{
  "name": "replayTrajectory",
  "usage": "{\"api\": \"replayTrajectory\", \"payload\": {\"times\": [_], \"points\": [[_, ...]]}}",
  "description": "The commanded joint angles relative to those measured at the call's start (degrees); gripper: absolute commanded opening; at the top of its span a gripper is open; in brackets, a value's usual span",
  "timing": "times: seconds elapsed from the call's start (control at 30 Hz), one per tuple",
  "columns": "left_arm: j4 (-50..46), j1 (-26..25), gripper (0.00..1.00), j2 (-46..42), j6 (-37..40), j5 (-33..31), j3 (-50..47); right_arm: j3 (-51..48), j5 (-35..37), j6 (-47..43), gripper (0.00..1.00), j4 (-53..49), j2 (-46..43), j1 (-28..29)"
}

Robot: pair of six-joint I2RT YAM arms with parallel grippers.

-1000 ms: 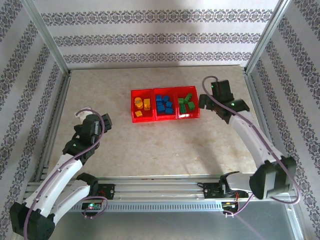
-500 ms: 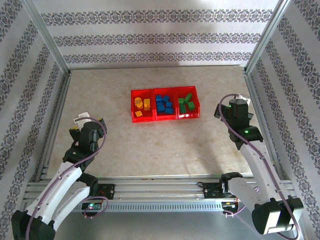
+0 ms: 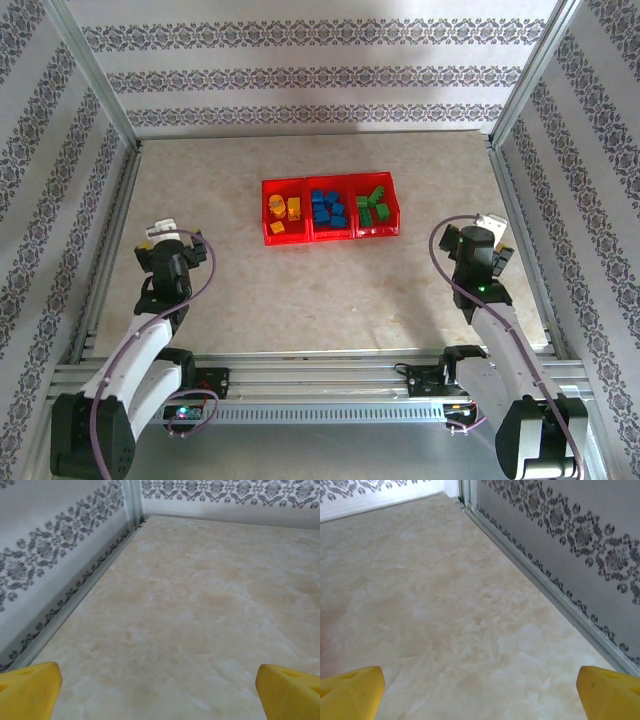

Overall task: Sort the legos into containers by color
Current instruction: Reset both arms

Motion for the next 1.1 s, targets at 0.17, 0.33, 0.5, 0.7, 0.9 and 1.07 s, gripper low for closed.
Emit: {"api": "replayTrajectory", "payload": {"times": [0.17, 0.33, 0.5, 0.7, 0.9, 1.07], "points": [[28.28, 1.51, 1.00, 10.90, 5.37, 10.10, -4.68, -6.14, -4.72, -6.06, 0.98, 22.84, 1.70, -2.21], [35.84, 2.20, 1.00, 18.81, 4.70, 13.46, -4.88, -7.68, -5.88, -5.92, 0.98, 28.37, 4.98, -2.80], [42.11, 3.18, 1.00, 25.80, 3.84, 16.57, -4.05, -8.51, -7.14, -5.08, 0.98, 32.20, 7.89, -3.87], [46.86, 3.44, 1.00, 31.85, 4.53, 20.13, -4.23, -8.90, -7.94, -4.93, 0.98, 35.53, 11.23, -4.10], [49.04, 3.58, 1.00, 41.12, 6.48, 26.78, -1.33, -9.09, -10.00, -4.25, 0.98, 39.01, 14.63, -4.21], [43.90, 5.80, 1.00, 42.92, 5.61, 31.52, 2.63, -10.12, -13.39, -2.12, 0.98, 44.01, 18.40, -4.21]]}}
